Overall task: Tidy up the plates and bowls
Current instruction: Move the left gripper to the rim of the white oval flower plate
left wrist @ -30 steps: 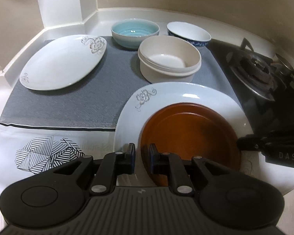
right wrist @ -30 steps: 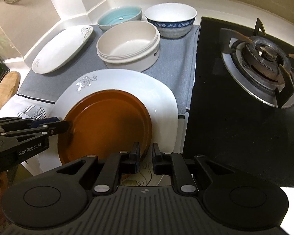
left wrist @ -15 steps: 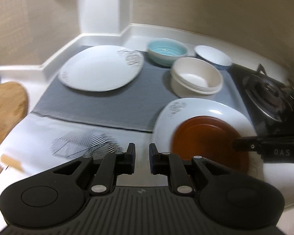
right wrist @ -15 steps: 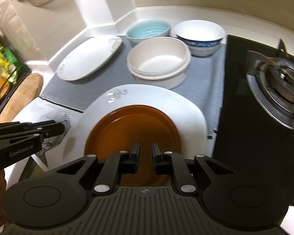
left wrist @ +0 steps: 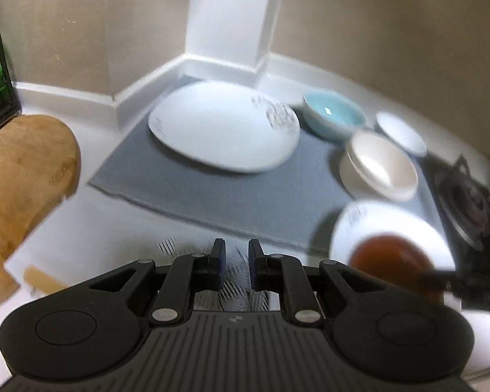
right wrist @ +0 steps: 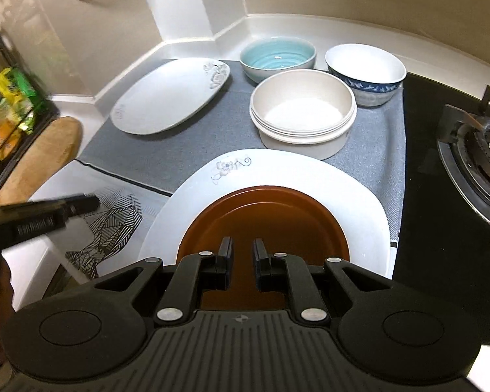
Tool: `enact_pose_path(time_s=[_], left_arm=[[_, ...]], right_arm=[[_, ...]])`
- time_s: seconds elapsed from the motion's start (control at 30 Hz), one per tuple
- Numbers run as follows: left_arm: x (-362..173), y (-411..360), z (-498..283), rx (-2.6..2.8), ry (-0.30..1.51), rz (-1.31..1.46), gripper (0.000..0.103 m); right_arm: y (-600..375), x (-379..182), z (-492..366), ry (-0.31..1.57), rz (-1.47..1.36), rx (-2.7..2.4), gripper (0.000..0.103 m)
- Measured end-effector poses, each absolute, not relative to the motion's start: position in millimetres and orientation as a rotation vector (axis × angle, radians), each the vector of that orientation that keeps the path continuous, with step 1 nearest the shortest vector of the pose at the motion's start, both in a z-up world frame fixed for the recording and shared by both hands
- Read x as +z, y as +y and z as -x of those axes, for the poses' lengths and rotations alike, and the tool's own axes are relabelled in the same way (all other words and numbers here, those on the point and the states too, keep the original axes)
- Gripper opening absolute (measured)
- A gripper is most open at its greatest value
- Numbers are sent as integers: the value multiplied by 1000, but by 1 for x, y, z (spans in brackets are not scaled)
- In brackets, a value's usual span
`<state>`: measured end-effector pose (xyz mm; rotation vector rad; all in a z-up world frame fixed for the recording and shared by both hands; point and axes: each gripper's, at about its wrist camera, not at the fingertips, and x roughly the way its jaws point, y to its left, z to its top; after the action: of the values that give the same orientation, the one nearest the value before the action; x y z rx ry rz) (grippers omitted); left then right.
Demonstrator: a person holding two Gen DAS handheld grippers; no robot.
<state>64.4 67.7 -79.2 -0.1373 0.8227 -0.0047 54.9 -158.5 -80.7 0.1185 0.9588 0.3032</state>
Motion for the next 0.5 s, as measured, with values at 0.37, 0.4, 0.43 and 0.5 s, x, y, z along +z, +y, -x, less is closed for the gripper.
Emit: enact_pose_path(time_s=[0.37, 0.4, 0.43, 0.5], left_arm=[[-86, 145, -131, 45, 810, 289, 64], [-87, 151, -137, 47, 810, 315, 66], [-90, 157, -143, 43, 809, 346, 67], [-94, 168, -155, 32, 809, 410, 70]], right_arm=[[-122, -57, -73, 929, -146, 234, 15], [-119, -56, -74, 932, -143, 226, 15], [-117, -56, -75, 936, -138, 219, 15], [-112, -54, -75, 941, -130, 204, 15]])
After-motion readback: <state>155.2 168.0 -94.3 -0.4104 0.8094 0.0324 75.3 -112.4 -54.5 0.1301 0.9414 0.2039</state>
